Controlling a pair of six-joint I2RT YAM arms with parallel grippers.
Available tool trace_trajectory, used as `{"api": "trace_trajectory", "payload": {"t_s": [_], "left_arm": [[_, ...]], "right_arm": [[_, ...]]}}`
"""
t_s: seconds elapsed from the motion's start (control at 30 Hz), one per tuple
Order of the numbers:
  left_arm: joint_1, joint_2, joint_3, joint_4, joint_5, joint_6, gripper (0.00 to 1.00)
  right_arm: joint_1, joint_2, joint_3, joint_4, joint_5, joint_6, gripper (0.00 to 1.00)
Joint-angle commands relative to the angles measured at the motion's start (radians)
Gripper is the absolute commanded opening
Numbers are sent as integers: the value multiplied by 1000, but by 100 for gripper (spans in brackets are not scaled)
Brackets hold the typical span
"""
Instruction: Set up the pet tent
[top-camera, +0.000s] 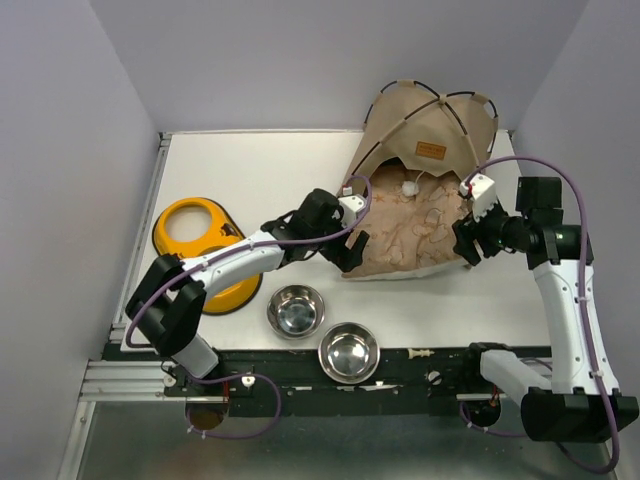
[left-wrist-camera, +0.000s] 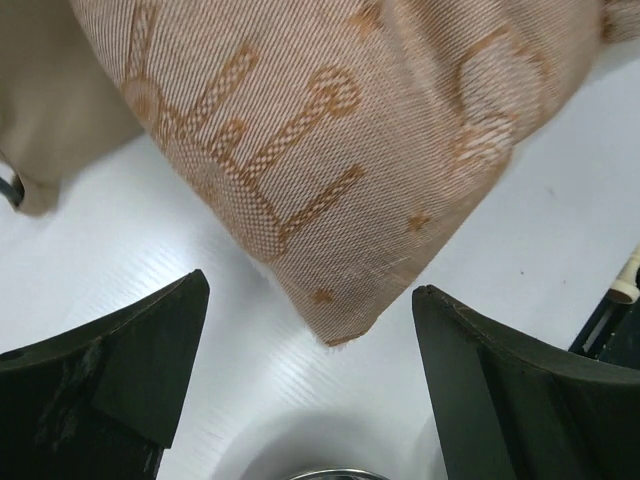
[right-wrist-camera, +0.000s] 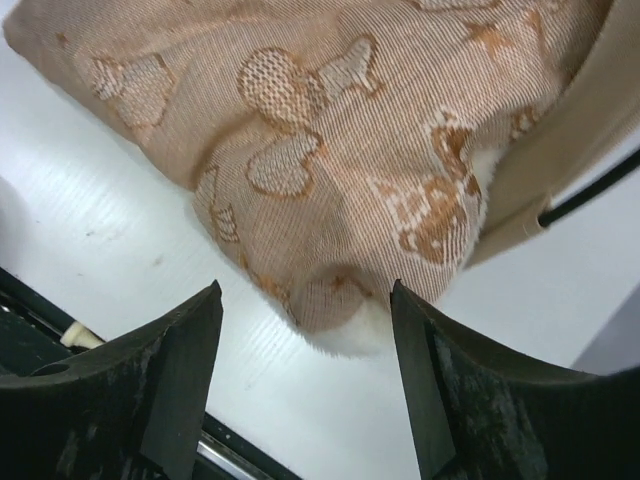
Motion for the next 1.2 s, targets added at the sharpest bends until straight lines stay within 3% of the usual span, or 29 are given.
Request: {"api": "trace_trajectory", "payload": {"t_s": [0.0,0.1,0.23,0.5,0.63,0.73,0.8,0.87,0.9,0.97,1.17], "left_arm": [[-2,16,4,-10,-97,-104,99],[-2,36,11,-5,-45,-112,99],[12,119,83,-93,4,-127,99],[30,169,90,-133,217,-94,99],[33,244,137,-183,253,-86,98],[33,271,160,-185,285,-83,78],[36,266,162,-180,287,-83,52],[44,245,154,-163,294,-81,10],[43,222,149,-151,281,-83,0],[41,164,137,-82,262,-90,0],[0,136,311,-57,97,18,0]], "right_arm": [[0,-73,-5,-80,151,39,79],[-2,-42,-19,-98,155,82,88],[-3,17,-57,-51,175,93,93],[-3,45,-93,-86,139,34,93],[-2,54,-110,-80,120,40,83],[-3,67,-111,-72,106,43,71],[-2,68,-113,-67,87,44,61],[-3,68,-117,-52,60,53,45],[-3,65,-123,-41,42,56,29],[-2,68,-133,-31,14,69,1],[-3,27,-139,32,-61,121,1]]}}
